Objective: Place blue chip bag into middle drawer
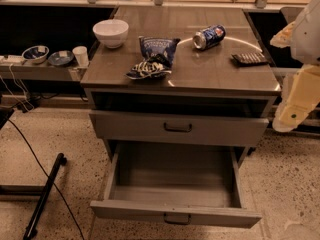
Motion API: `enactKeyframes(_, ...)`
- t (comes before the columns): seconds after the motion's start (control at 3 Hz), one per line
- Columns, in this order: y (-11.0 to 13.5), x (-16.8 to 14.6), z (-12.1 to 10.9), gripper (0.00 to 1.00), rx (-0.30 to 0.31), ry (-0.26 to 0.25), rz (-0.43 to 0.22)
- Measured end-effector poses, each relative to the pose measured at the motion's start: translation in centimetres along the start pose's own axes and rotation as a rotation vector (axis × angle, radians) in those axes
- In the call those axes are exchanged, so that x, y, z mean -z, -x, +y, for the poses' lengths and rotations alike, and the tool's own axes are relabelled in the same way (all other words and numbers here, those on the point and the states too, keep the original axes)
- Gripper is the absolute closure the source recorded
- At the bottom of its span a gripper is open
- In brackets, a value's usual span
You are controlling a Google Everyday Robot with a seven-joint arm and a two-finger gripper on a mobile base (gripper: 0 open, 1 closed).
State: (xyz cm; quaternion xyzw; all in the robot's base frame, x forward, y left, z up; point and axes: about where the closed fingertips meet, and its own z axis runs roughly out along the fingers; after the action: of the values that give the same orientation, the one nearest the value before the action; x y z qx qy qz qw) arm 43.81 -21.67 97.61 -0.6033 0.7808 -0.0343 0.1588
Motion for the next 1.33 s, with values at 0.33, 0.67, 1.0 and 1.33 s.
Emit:
enactKeyframes(0.33, 0.0, 0.0, 0.0, 0.00, 0.000, 0.000, 0.000)
enactKeyframes(0.67, 3.7, -2.6, -2.3, 0.00, 0.045, 0.031, 0.002)
enactKeyframes(1.0, 11.3, -8.9, -8.1, 0.00, 0.101, 0.090, 0.011)
enactKeyframes(1.33, 19.0, -15.4, -12.1, 0.00, 0.154, 0.159, 0.005)
